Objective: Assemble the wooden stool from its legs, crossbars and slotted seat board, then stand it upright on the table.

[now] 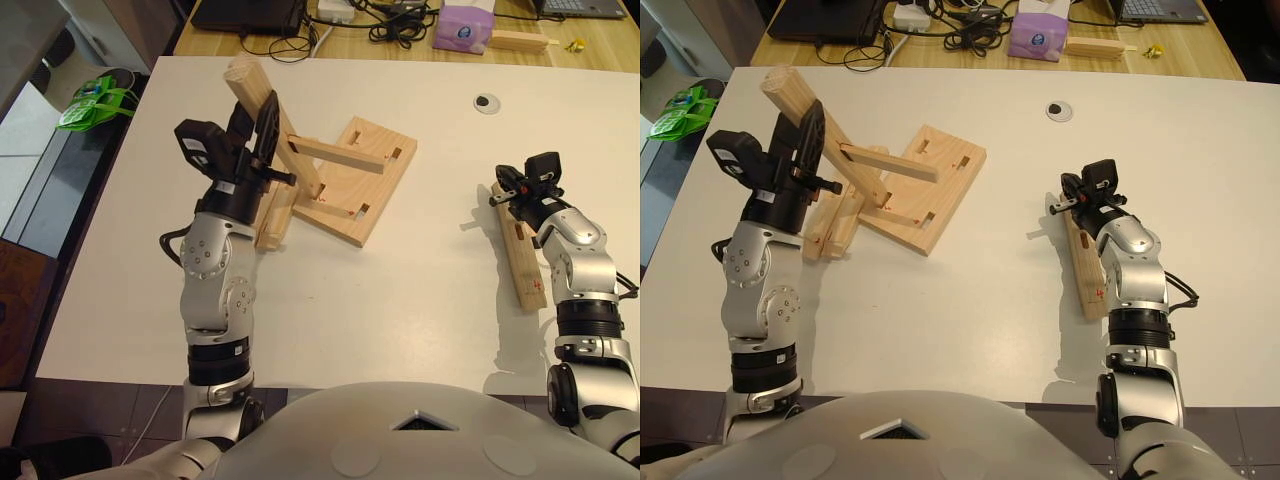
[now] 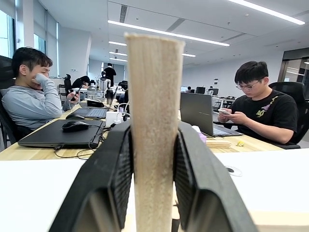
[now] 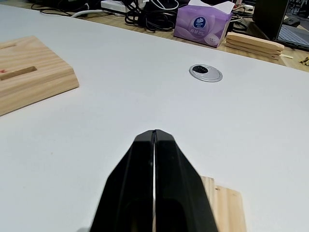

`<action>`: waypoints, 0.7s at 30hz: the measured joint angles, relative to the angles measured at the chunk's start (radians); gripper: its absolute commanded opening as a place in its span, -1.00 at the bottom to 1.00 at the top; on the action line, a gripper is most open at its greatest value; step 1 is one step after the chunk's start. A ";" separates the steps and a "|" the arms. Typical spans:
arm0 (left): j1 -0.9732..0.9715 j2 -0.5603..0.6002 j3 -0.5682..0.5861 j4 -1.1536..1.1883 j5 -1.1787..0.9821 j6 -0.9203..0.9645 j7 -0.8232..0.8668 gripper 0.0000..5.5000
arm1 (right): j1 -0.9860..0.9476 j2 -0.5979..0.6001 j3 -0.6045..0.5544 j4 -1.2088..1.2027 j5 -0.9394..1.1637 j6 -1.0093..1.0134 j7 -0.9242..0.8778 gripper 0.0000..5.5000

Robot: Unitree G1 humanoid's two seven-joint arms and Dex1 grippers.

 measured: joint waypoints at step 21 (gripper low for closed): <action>0.032 0.001 -0.071 0.068 0.031 -0.028 0.025 -0.63 | -0.006 0.001 0.002 0.001 0.018 0.000 0.000 -1.00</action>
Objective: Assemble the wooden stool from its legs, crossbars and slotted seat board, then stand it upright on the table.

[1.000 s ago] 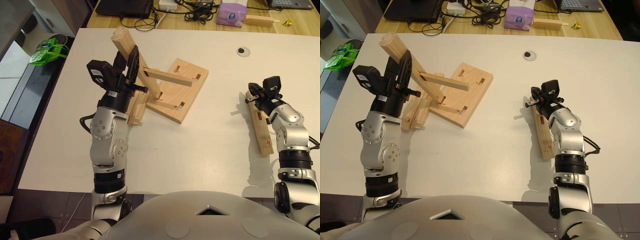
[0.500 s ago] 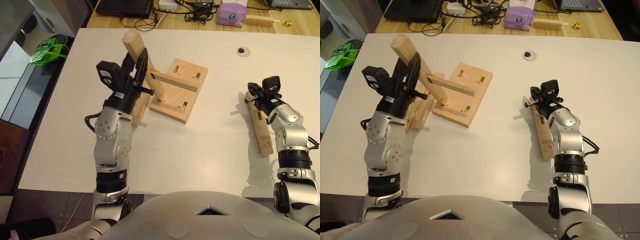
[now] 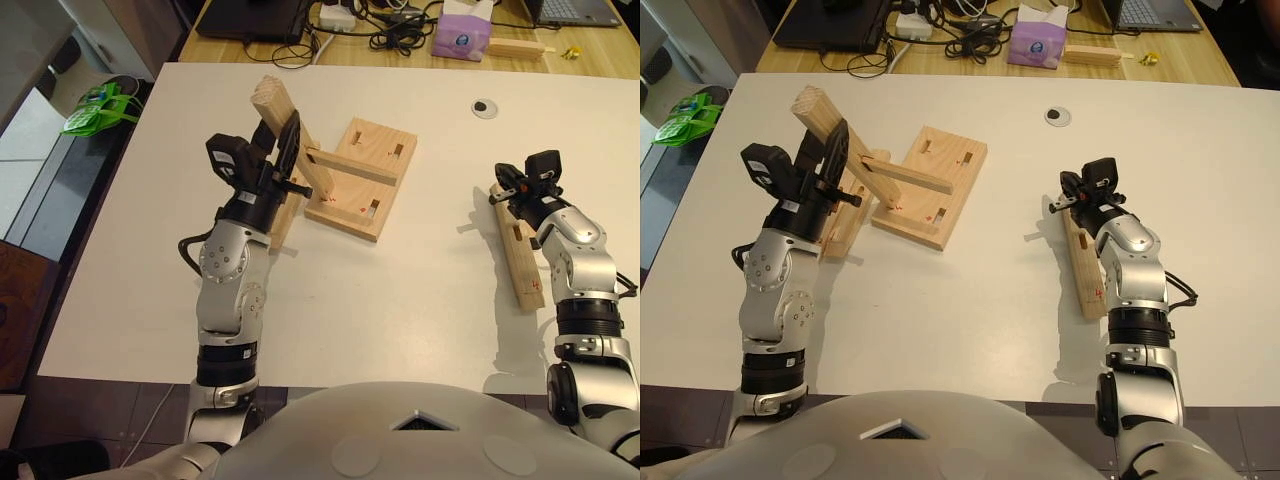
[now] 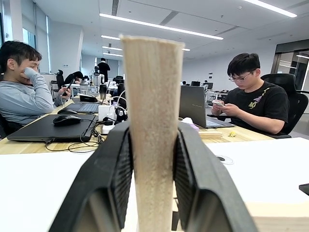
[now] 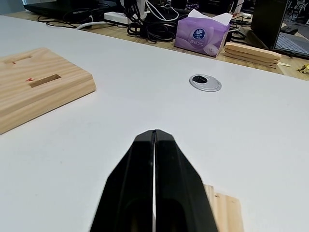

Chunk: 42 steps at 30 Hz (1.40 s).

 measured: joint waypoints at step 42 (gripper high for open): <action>-0.093 -0.044 -0.033 0.027 -0.034 0.176 0.057 -0.63 | 0.000 0.018 0.022 0.000 -0.012 -0.021 -0.002 -1.00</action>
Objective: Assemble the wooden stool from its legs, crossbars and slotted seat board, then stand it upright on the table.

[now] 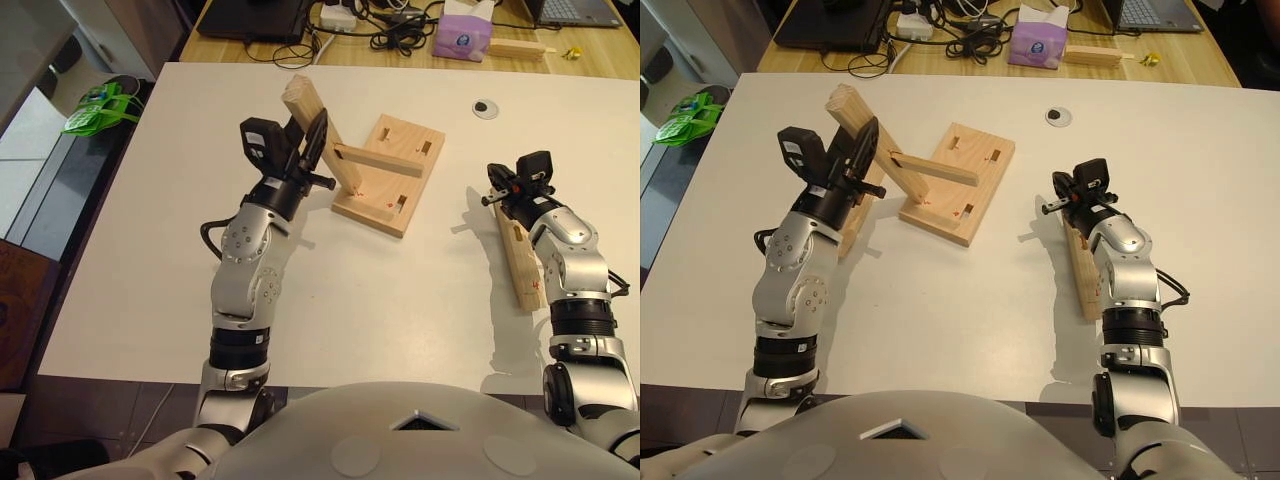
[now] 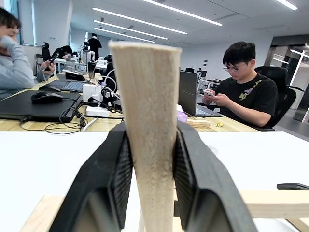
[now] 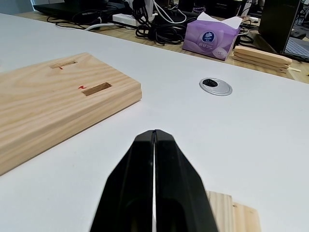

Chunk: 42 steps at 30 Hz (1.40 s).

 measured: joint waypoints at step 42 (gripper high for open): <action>-0.075 0.077 -0.160 0.004 0.131 0.024 0.036 -0.60 | -0.018 0.003 0.002 0.013 0.000 -0.011 -0.001 -1.00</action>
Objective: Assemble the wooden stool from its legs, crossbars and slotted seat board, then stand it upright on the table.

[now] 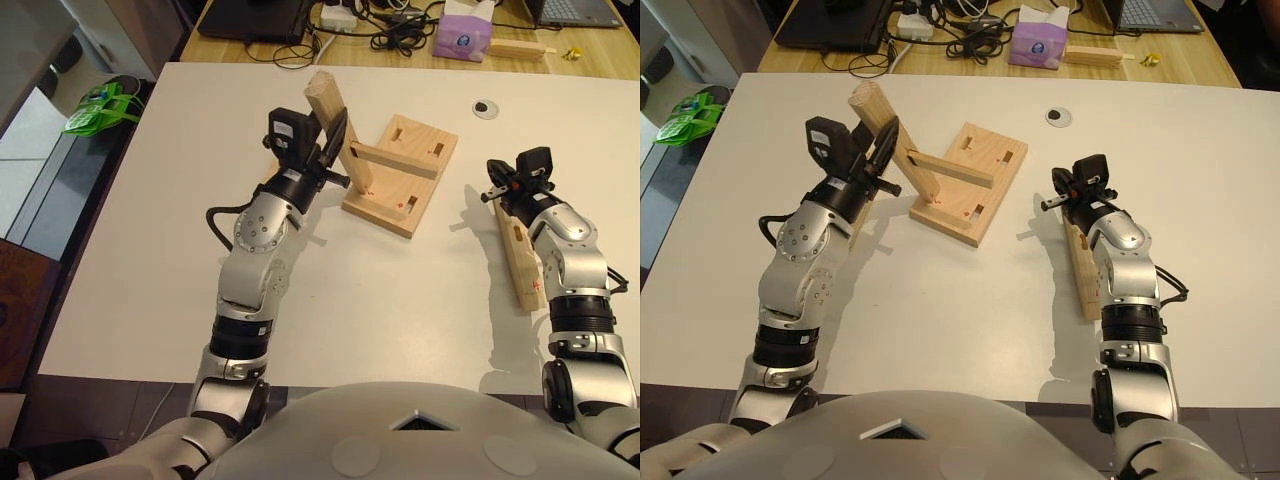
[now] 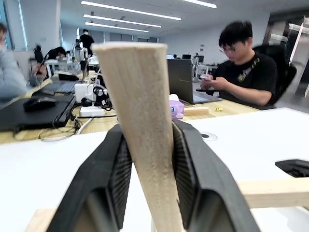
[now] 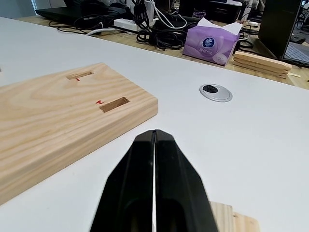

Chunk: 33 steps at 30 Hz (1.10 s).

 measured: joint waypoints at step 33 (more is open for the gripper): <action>0.211 0.000 0.245 -0.013 -0.001 -0.399 -0.098 0.17 | 0.029 0.012 0.014 0.001 0.000 -0.020 -0.019 -1.00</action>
